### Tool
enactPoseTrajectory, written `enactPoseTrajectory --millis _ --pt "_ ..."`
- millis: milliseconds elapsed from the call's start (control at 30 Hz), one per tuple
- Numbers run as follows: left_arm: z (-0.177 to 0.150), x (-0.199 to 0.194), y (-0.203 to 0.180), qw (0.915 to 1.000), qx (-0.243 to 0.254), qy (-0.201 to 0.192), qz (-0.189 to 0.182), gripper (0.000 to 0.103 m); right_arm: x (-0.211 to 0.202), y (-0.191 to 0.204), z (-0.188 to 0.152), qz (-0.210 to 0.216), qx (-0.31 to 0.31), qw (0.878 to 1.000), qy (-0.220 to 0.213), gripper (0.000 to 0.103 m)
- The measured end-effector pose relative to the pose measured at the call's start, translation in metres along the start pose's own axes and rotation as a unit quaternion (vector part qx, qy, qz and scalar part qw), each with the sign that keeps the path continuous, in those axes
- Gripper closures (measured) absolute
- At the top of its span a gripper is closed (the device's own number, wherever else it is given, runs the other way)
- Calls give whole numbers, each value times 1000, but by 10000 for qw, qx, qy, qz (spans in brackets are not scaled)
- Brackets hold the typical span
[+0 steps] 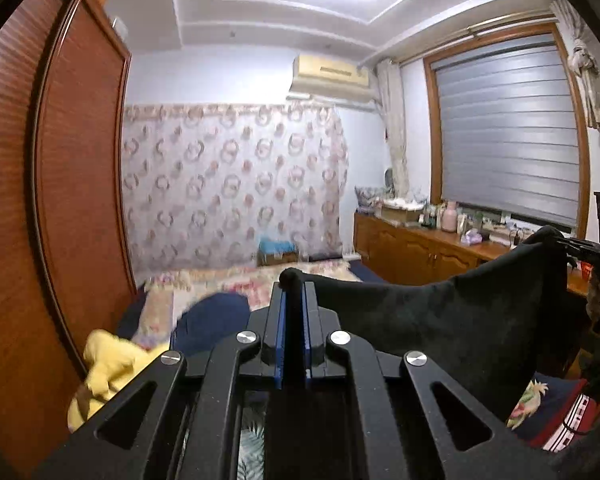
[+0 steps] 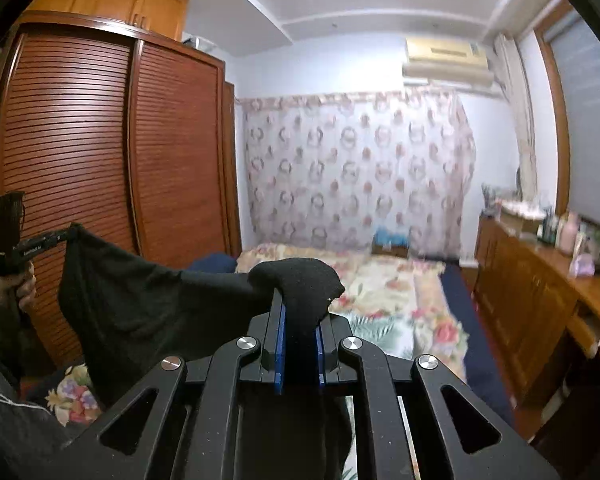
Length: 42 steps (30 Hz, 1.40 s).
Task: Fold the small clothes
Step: 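Grasp the shirt edge with both tools and lift it high off the bed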
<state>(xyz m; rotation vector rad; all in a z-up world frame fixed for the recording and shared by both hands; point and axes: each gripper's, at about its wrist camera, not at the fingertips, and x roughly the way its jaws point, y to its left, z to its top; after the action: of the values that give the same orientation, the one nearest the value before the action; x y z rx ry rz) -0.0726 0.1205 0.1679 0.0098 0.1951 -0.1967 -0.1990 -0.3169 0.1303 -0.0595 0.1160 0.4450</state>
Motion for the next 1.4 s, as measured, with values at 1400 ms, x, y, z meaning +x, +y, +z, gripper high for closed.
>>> enactPoseTrajectory --millis 1400 --pt "-35 333 13 9862 508 1543 317 95 353 -50 -104 -926 -280 9810 1680 92"
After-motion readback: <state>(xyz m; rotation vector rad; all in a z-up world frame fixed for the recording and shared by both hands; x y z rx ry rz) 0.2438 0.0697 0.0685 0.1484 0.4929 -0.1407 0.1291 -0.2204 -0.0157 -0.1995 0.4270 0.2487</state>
